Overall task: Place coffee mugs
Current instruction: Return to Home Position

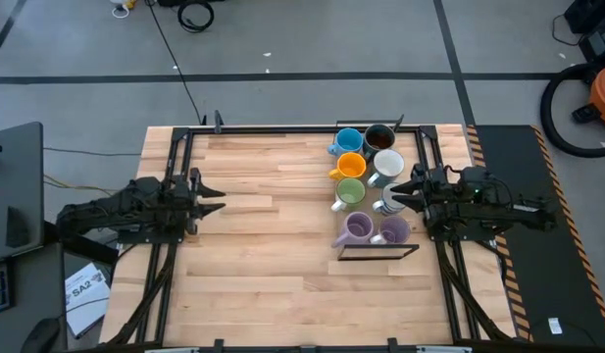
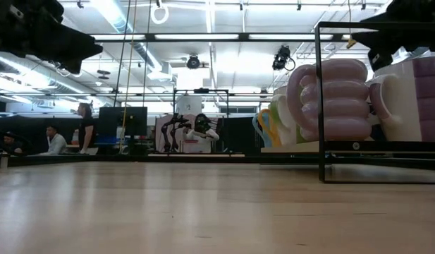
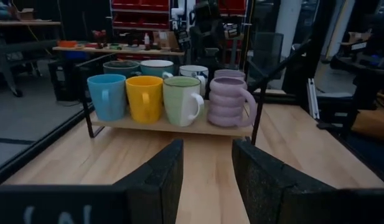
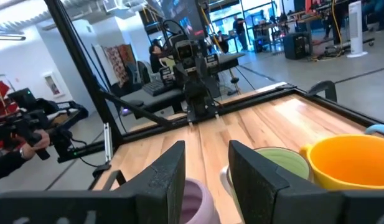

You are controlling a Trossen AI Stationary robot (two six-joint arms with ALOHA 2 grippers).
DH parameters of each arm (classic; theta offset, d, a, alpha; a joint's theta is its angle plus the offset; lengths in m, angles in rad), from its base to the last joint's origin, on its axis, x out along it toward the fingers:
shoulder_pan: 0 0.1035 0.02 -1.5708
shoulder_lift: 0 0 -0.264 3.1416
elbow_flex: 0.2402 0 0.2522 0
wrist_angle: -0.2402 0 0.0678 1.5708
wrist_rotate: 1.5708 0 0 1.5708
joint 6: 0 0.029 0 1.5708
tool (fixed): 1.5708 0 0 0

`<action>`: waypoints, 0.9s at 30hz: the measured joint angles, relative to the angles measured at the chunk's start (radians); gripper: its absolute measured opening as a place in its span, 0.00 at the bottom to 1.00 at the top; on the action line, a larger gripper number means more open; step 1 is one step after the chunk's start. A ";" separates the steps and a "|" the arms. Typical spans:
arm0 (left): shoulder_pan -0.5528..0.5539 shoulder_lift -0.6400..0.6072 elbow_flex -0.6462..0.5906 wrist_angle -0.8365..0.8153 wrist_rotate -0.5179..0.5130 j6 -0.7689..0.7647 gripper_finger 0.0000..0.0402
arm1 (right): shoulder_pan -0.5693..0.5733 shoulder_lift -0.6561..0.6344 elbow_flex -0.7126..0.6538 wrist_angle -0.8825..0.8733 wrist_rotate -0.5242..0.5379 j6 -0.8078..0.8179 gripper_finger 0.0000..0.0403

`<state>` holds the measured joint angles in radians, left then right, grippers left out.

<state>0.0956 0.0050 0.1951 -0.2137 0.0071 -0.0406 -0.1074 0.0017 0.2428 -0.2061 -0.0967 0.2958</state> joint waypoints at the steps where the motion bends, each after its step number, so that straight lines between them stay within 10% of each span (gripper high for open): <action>1: 0.004 -0.003 -0.006 0.002 0.009 0.000 0.36 | 0.000 0.000 -0.007 0.008 0.000 0.000 0.32; 27: 0.019 0.000 -0.008 -0.006 0.052 -0.027 0.36 | 0.000 0.000 -0.197 0.247 0.000 0.011 0.32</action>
<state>0.1150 0.0048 0.1867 -0.2199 0.0593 -0.0681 -0.1074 0.0021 0.0457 0.0409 -0.0967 0.3070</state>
